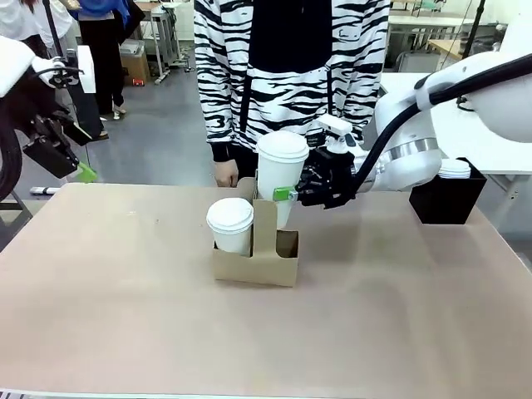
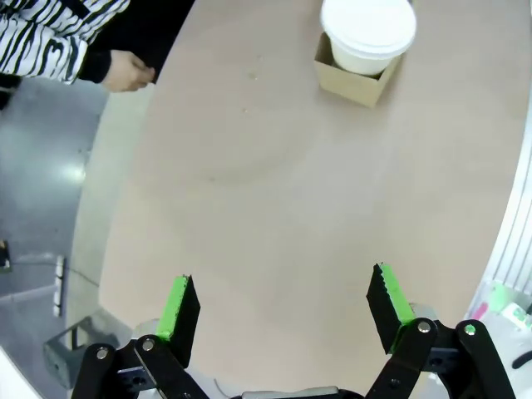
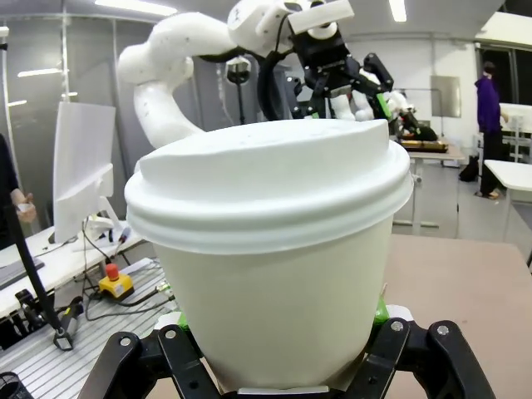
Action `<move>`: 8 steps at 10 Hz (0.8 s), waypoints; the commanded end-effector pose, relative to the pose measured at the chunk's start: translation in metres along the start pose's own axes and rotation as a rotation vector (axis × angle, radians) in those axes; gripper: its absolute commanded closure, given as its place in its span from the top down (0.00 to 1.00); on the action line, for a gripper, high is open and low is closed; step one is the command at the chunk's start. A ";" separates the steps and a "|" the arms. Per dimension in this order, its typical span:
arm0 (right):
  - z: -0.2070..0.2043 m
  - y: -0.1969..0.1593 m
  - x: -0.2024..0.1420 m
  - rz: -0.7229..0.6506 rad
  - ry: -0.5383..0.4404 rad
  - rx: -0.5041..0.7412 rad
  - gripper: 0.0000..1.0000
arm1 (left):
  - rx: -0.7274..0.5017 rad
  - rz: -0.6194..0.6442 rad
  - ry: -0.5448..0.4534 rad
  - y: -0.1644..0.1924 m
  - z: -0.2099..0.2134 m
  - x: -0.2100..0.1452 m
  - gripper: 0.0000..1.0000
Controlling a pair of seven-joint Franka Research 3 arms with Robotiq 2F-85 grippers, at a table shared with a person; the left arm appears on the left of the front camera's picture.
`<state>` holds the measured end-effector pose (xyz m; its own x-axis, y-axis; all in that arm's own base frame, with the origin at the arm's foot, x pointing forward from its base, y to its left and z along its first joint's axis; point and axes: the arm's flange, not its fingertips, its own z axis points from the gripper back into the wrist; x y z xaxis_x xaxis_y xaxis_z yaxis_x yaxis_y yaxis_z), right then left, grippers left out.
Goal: Pour a drink into a cup and package it in a carrier.
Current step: Insert the held 600 ml Paper Cup into the Cup Carrier.
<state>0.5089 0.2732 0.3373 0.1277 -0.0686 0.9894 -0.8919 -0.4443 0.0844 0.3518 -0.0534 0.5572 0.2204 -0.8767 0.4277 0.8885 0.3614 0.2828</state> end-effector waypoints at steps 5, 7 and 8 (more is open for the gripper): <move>0.020 0.008 -0.049 -0.033 -0.019 0.060 0.81 | 0.015 0.013 0.016 -0.001 0.003 0.004 1.00; 0.025 0.005 -0.056 -0.028 -0.025 0.062 0.81 | 0.015 0.013 0.016 -0.001 0.003 0.004 1.00; 0.026 0.008 -0.056 -0.021 -0.027 0.062 0.81 | 0.015 0.013 0.016 -0.001 0.003 0.004 1.00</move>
<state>0.5090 0.2484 0.2927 0.1957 -0.1134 0.9741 -0.8721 -0.4743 0.1200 0.3508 -0.0555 0.5595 0.2239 -0.8810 0.4167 0.8838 0.3638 0.2941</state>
